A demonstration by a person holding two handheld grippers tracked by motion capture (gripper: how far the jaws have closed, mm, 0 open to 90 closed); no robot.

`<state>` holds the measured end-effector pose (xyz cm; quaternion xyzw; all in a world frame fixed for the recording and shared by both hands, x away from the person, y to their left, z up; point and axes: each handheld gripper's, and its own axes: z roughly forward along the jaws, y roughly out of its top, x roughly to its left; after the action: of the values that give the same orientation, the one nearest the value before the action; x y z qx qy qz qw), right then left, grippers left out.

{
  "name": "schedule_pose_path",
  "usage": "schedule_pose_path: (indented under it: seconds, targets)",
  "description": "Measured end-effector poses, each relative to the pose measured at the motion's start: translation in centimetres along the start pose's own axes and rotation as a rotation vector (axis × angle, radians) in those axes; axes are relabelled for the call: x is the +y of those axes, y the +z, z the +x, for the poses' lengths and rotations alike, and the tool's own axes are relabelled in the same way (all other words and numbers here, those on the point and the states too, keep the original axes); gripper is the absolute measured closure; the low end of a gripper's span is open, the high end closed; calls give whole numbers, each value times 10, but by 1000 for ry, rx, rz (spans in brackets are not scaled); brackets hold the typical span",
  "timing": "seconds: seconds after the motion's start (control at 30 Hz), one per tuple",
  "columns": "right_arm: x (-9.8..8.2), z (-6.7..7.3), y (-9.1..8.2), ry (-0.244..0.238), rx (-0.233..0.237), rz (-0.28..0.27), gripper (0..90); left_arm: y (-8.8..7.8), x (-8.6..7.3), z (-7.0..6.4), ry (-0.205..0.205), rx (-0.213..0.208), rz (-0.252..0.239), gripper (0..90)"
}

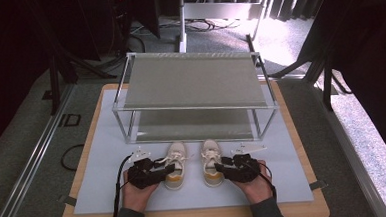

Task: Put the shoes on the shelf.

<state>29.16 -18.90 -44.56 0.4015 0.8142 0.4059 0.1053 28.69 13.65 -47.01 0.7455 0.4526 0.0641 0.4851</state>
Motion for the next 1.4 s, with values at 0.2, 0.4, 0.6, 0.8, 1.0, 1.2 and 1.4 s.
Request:
schedule_pose_path:
  seconds: [0.2,0.4,0.6,0.8,1.0,1.2,1.4]
  targets:
    - [-1,3,1,4,46,-1,629,10,-1,-12,-9,-38,5,466]
    - [0,11,3,-9,60,1,620,14,-1,-21,3,-31,17,445]
    - [0,17,4,-12,73,14,604,14,-4,-27,6,-44,26,457]
    - [0,17,2,-11,68,-3,584,13,-6,-24,8,-50,15,459]
    - [0,17,3,-1,45,1,546,10,-5,-25,22,-18,-6,435]
    - [1,20,7,14,20,21,533,14,-7,-21,-12,-56,2,471]
    - [3,20,9,37,16,36,576,15,-5,-27,1,-21,18,465]
